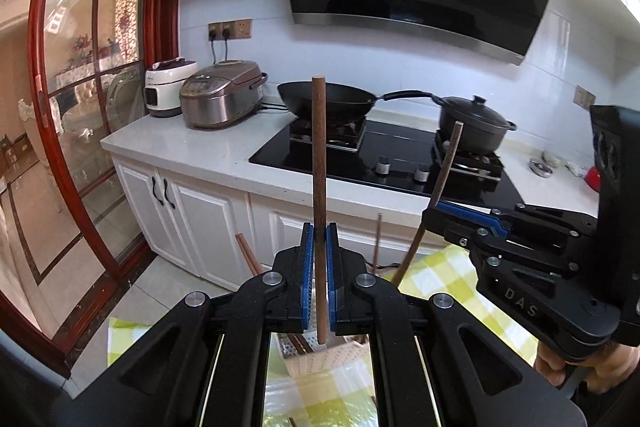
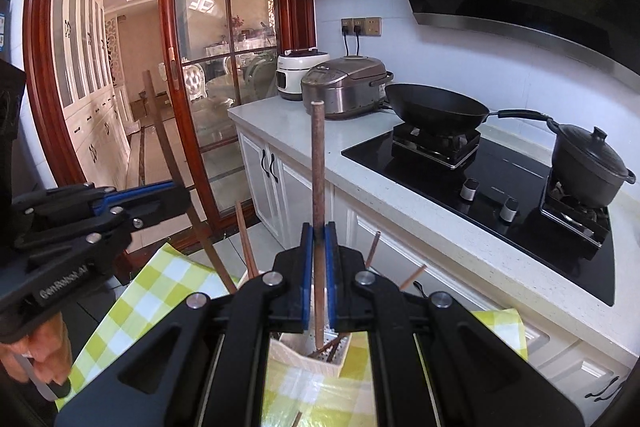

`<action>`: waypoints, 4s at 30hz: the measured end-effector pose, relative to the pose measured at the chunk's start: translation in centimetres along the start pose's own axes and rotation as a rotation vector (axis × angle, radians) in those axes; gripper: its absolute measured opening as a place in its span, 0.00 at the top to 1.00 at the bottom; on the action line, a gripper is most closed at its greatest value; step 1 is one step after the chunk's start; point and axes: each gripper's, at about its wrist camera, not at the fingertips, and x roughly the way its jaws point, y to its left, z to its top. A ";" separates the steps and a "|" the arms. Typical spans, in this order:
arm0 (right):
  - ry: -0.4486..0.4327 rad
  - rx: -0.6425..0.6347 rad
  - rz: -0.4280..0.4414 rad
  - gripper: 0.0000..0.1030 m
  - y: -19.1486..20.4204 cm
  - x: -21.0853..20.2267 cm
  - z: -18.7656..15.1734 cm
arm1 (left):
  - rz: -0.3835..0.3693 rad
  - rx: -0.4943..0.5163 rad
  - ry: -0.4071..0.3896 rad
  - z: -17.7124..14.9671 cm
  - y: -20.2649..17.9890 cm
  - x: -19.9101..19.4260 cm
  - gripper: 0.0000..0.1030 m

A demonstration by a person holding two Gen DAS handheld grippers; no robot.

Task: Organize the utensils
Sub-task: 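Lower both chopsticks into the caddy and open both tools, then move both open tools back over the remaining chopsticks, then close the left tool on a brown chopstick while the right tool grasps another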

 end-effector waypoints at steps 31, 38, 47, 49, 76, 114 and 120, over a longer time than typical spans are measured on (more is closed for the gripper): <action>0.211 0.032 0.025 0.94 0.4 9.6 -5.2 | 0.016 -0.056 0.220 -6.0 1.5 9.8 0.96; 0.209 0.028 0.027 0.90 0.4 10.3 -4.9 | 0.010 -0.068 0.230 -6.3 2.1 10.3 0.96; 0.124 0.011 -0.027 0.67 0.0 6.8 -3.7 | -0.006 -0.055 0.156 -5.4 1.7 7.3 0.72; 0.097 0.004 -0.050 0.63 -0.3 5.5 -3.8 | -0.019 -0.055 0.123 -5.5 1.7 5.8 0.72; 0.267 0.145 -0.049 0.32 0.8 2.0 -29.5 | 0.090 -0.162 0.293 -29.8 1.8 2.1 0.70; 0.369 0.026 -0.047 0.93 5.2 5.2 -30.0 | 0.100 -0.130 0.325 -31.3 1.9 3.3 0.93; 0.359 0.043 -0.045 0.94 4.4 4.6 -29.7 | 0.073 -0.146 0.314 -31.0 2.2 2.7 0.93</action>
